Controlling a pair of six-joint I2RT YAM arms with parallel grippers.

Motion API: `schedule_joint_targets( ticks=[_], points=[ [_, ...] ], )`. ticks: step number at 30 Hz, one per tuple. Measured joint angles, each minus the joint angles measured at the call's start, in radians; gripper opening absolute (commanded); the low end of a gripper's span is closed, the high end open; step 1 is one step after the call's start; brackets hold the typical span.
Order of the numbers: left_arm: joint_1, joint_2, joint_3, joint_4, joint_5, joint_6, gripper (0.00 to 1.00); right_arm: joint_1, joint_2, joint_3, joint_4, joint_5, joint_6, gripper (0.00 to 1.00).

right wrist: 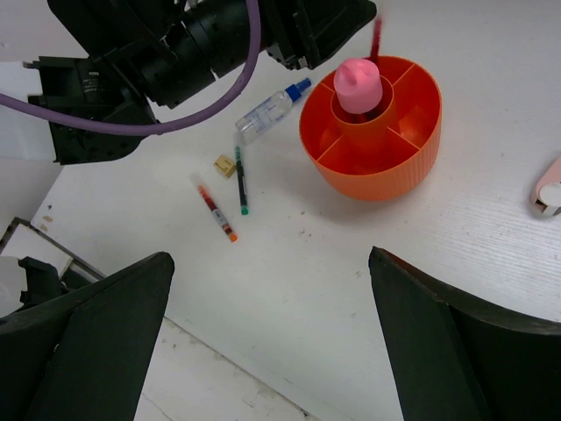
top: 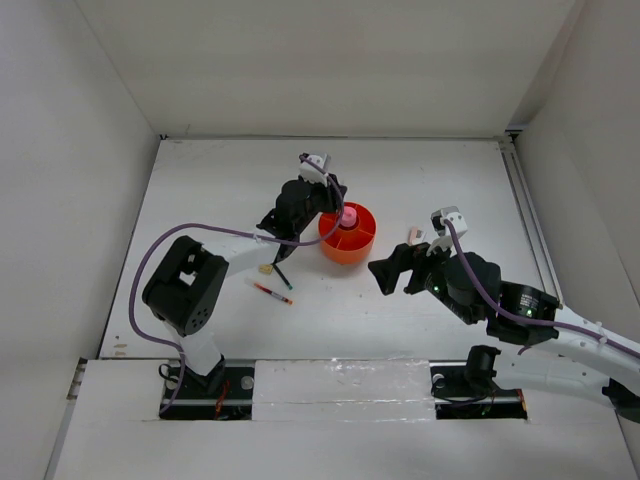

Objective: Sort the stationery into containers
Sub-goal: Place the pen in the storage box, then pick up the pen from the center of the board.

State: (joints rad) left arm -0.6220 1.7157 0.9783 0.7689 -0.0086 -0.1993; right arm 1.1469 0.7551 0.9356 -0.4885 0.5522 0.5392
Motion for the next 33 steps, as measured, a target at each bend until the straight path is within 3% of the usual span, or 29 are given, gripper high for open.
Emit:
schedule_joint_targets(
  ticks=[3, 6, 7, 8, 9, 15, 19, 27, 33],
  points=[
    [-0.002, -0.002, -0.021, 0.010, 0.002, -0.003, 0.57, 0.000, 0.000, -0.001, 0.000, 0.000, 0.000, 0.99],
    [-0.010, -0.013, -0.052, 0.015, 0.000, -0.005, 0.69, 0.000, 0.000, -0.002, 0.000, 0.000, 0.000, 0.99],
    [-0.013, -0.024, -0.065, 0.017, -0.002, -0.008, 0.86, 0.000, 0.000, -0.002, 0.000, 0.000, 0.000, 0.99],
    [-0.017, -0.039, -0.078, 0.016, -0.008, -0.009, 0.96, 0.000, 0.000, -0.002, 0.000, 0.000, 0.000, 0.99],
    [-0.019, -0.059, -0.092, 0.016, -0.014, -0.017, 1.00, 0.000, 0.000, -0.002, 0.001, 0.000, 0.000, 0.99],
    [-0.026, -0.253, -0.136, -0.008, -0.122, -0.066, 1.00, 0.000, 0.001, -0.002, 0.003, -0.002, 0.000, 0.99],
    [-0.024, -0.335, -0.077, -0.105, -0.242, -0.104, 1.00, 0.000, 0.012, -0.003, 0.005, -0.004, -0.001, 0.99],
    [0.038, -0.343, 0.130, -0.599, -0.557, -0.396, 1.00, 0.000, 0.100, -0.003, 0.056, -0.051, -0.049, 0.99],
    [0.080, -0.344, 0.182, -1.040, -0.661, -0.679, 1.00, 0.001, 0.387, 0.086, 0.071, -0.133, -0.101, 0.92]
  ],
)
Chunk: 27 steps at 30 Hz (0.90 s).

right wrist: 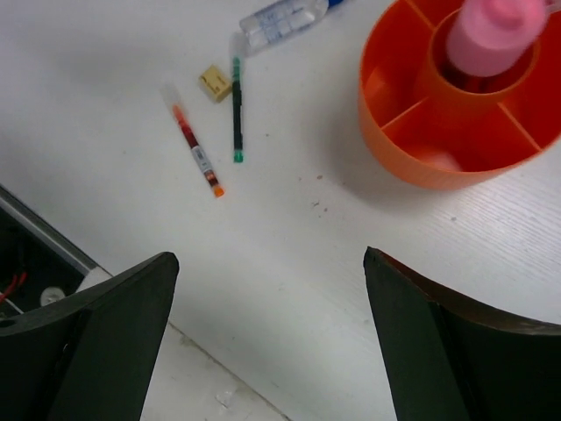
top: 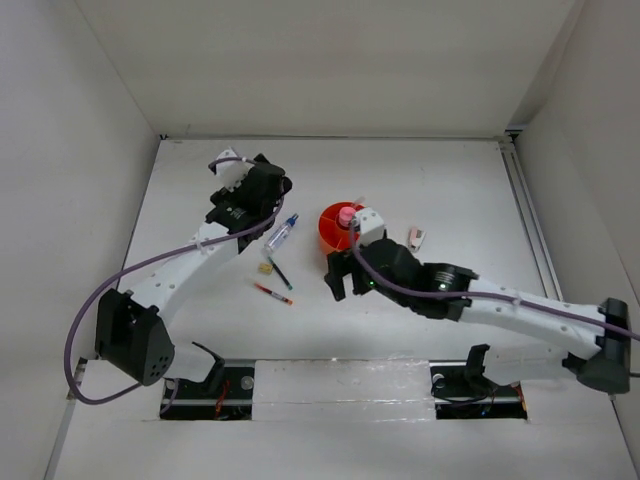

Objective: Sort the stationery into containers
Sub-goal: Pick up the pen from the center of the board.

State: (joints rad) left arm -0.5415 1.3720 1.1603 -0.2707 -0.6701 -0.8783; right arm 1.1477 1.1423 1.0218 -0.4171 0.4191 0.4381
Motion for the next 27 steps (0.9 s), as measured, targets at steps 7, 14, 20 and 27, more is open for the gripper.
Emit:
schedule_joint_targets(
  ticks=[7, 14, 20, 27],
  points=[
    [0.071, -0.116, -0.045, -0.343, -0.021, -0.253, 1.00, 0.006, 0.362, 0.114, 0.082, -0.077, -0.080, 0.78],
    [0.070, -0.476, -0.118, -0.464, -0.060, -0.301, 1.00, -0.008, 0.739, 0.405, 0.137, -0.160, -0.163, 0.75],
    [0.070, -0.620, -0.110, -0.563, -0.127, -0.279, 1.00, -0.042, 0.939, 0.564, 0.126, -0.210, -0.184, 0.71],
    [0.070, -0.685, -0.098, -0.586, -0.170, -0.216, 1.00, -0.061, 1.011, 0.585, 0.098, -0.215, -0.180, 0.68]
  ],
)
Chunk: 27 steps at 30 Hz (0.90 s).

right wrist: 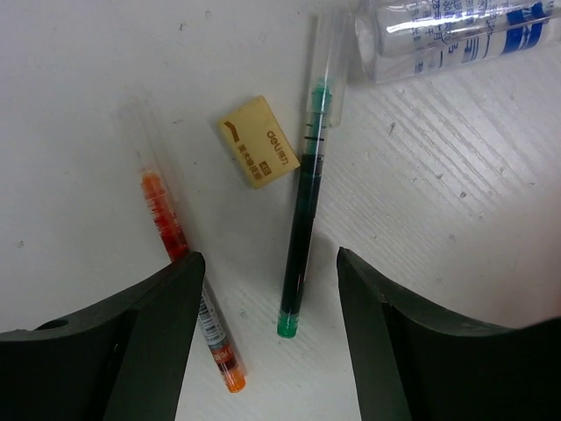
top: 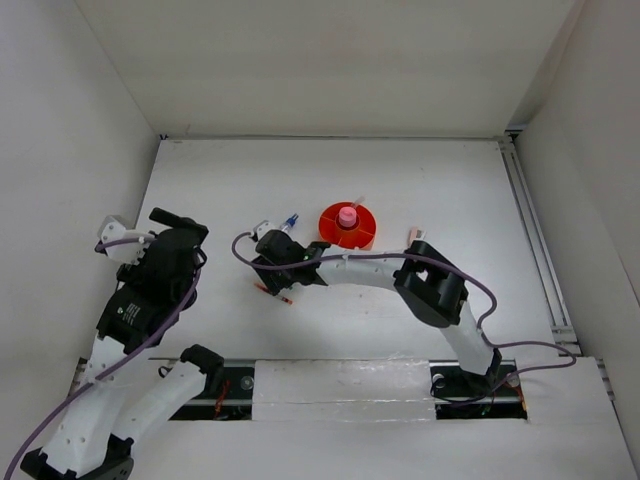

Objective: Sort the stationery into containers
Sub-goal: Pick up the pen from the center of the board.

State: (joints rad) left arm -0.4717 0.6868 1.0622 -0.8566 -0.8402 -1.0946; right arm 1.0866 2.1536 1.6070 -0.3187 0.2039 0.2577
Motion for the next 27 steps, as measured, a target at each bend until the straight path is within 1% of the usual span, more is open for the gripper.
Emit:
schedule_joint_targets(
  ticks=[1, 3, 5, 9, 12, 13, 15, 16, 19, 20, 23, 25, 26, 27],
  points=[
    [0.000, -0.008, 0.000, 0.002, -0.004, 0.006, 1.00, 0.000, 0.003, 0.000, -0.005, -0.003, 0.001, 0.68],
    [0.000, -0.019, 0.000, 0.006, -0.007, 0.019, 1.00, -0.003, 0.003, 0.000, -0.010, -0.010, 0.001, 0.63],
    [0.000, -0.021, 0.000, 0.011, -0.007, 0.028, 1.00, -0.008, 0.003, 0.000, -0.010, -0.015, 0.003, 0.63],
    [0.000, -0.001, 0.000, 0.015, -0.007, 0.040, 1.00, -0.016, 0.009, -0.001, -0.010, -0.019, 0.008, 0.53],
    [0.000, 0.011, 0.000, 0.016, -0.006, 0.047, 1.00, -0.020, 0.017, -0.004, -0.011, -0.021, 0.011, 0.50],
    [0.000, 0.011, 0.000, 0.016, -0.007, 0.048, 1.00, -0.020, 0.019, -0.005, -0.009, -0.020, 0.011, 0.45],
    [0.000, 0.010, 0.000, 0.019, -0.007, 0.052, 1.00, -0.021, 0.019, -0.011, -0.007, -0.017, 0.012, 0.37],
    [0.000, 0.006, 0.000, 0.022, -0.007, 0.054, 1.00, -0.021, 0.019, -0.013, -0.004, -0.016, 0.013, 0.30],
    [0.000, -0.002, 0.000, 0.023, -0.007, 0.057, 1.00, -0.027, 0.018, -0.023, 0.012, -0.009, 0.027, 0.20],
    [0.000, -0.002, 0.000, 0.023, -0.007, 0.058, 1.00, -0.028, 0.015, -0.029, 0.020, -0.007, 0.031, 0.15],
    [0.000, -0.002, 0.000, 0.023, -0.007, 0.058, 1.00, -0.028, 0.006, -0.051, 0.042, -0.002, 0.046, 0.12],
    [0.000, -0.002, 0.000, 0.023, -0.007, 0.058, 1.00, -0.028, -0.004, -0.072, 0.060, 0.000, 0.052, 0.07],
    [0.000, -0.002, 0.000, 0.023, -0.007, 0.058, 1.00, -0.028, -0.007, -0.080, 0.068, 0.001, 0.053, 0.02],
    [0.000, -0.002, 0.000, 0.023, -0.007, 0.058, 1.00, -0.028, -0.010, -0.087, 0.076, 0.003, 0.054, 0.00]
  ],
)
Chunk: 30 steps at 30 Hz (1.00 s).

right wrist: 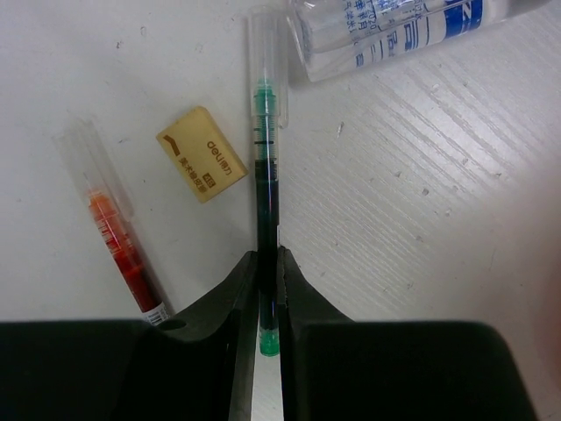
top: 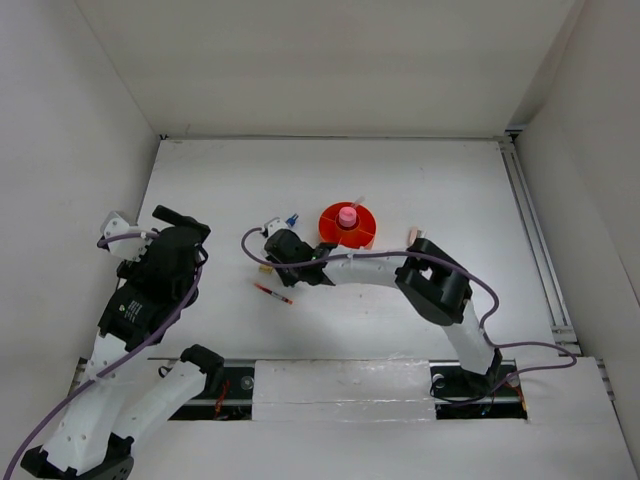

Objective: Sort the stationery into containers
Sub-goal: Pick up the pen from the center of the board.

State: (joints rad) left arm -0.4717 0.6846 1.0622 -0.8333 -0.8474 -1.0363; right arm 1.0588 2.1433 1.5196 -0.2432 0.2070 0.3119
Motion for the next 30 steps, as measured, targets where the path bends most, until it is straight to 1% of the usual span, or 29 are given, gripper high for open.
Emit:
schedule_joint_targets(
  ticks=[6, 10, 14, 19, 23, 26, 30],
  points=[
    [0.000, 0.000, 0.000, 0.003, 0.001, 0.001, 1.00, -0.005, -0.015, -0.028, 0.026, 0.021, 0.008, 0.00],
    [0.000, 0.000, 0.000, 0.023, 0.007, 0.013, 1.00, -0.007, -0.051, -0.065, 0.003, 0.034, 0.018, 0.00],
    [0.000, -0.005, -0.005, 0.068, 0.040, 0.050, 1.00, -0.013, -0.126, -0.118, -0.066, 0.059, 0.022, 0.00],
    [0.000, -0.047, -0.034, 0.173, 0.132, 0.121, 1.00, -0.018, -0.254, -0.143, -0.089, 0.071, 0.024, 0.00],
    [0.001, -0.060, -0.062, 0.277, 0.237, 0.185, 1.00, -0.018, -0.359, -0.159, -0.082, 0.069, 0.024, 0.00],
    [0.001, -0.050, -0.113, 0.383, 0.372, 0.231, 1.00, -0.018, -0.439, -0.187, -0.081, 0.062, 0.025, 0.00],
    [0.001, 0.002, -0.180, 0.521, 0.569, 0.269, 1.00, -0.018, -0.536, -0.206, -0.069, 0.039, 0.024, 0.00]
  ],
)
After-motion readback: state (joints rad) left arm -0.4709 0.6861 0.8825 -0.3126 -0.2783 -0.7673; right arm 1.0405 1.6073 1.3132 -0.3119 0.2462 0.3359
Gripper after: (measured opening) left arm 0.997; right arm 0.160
